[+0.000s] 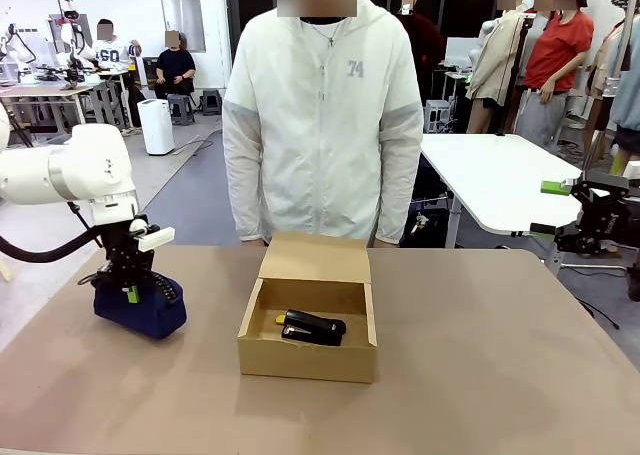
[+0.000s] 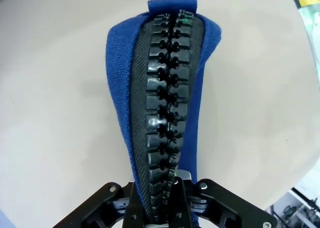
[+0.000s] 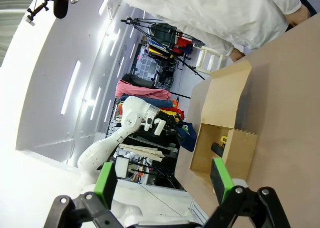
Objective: Pack the items into the box.
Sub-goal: Pick up the item indicated by the person and place it inside the Mailer Box.
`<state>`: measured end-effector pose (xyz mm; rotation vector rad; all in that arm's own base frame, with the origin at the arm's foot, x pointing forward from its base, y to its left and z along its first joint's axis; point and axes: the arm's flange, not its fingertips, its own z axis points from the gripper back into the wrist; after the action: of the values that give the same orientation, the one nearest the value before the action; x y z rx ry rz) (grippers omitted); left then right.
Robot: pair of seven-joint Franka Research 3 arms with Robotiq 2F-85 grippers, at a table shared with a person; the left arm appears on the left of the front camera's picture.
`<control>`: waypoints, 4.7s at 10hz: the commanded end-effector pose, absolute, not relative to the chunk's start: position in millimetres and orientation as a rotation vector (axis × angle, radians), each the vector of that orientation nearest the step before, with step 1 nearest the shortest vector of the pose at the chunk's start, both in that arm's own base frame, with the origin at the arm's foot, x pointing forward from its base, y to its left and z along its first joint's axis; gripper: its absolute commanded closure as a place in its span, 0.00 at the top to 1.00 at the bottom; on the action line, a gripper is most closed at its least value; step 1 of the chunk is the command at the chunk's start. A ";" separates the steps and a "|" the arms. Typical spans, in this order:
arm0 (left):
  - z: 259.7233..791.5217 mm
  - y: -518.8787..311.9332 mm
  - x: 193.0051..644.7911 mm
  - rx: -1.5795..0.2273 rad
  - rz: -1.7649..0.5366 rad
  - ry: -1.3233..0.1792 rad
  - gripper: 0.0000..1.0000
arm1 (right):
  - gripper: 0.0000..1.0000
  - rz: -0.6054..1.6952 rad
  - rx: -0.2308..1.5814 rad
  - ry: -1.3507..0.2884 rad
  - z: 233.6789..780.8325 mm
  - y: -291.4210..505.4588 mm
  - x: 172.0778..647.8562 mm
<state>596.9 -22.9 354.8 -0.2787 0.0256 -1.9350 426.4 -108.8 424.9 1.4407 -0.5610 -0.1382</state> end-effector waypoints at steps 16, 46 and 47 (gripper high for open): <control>519.2 -137.8 506.2 -0.252 -1.321 -0.204 0.00 | 1.00 -0.129 1.450 -0.561 427.4 -108.7 424.6; 334.7 -387.4 530.5 -0.201 -1.533 0.004 0.50 | 1.00 -0.129 1.450 -0.561 427.4 -108.7 424.6; 335.8 -386.8 531.5 -0.208 -1.536 0.005 1.00 | 1.00 -0.129 1.450 -0.561 427.4 -108.7 424.6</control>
<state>539.8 -394.2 349.3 -0.1903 -0.0269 -1.5460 426.4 -108.6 424.9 1.4410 -0.5602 -0.1376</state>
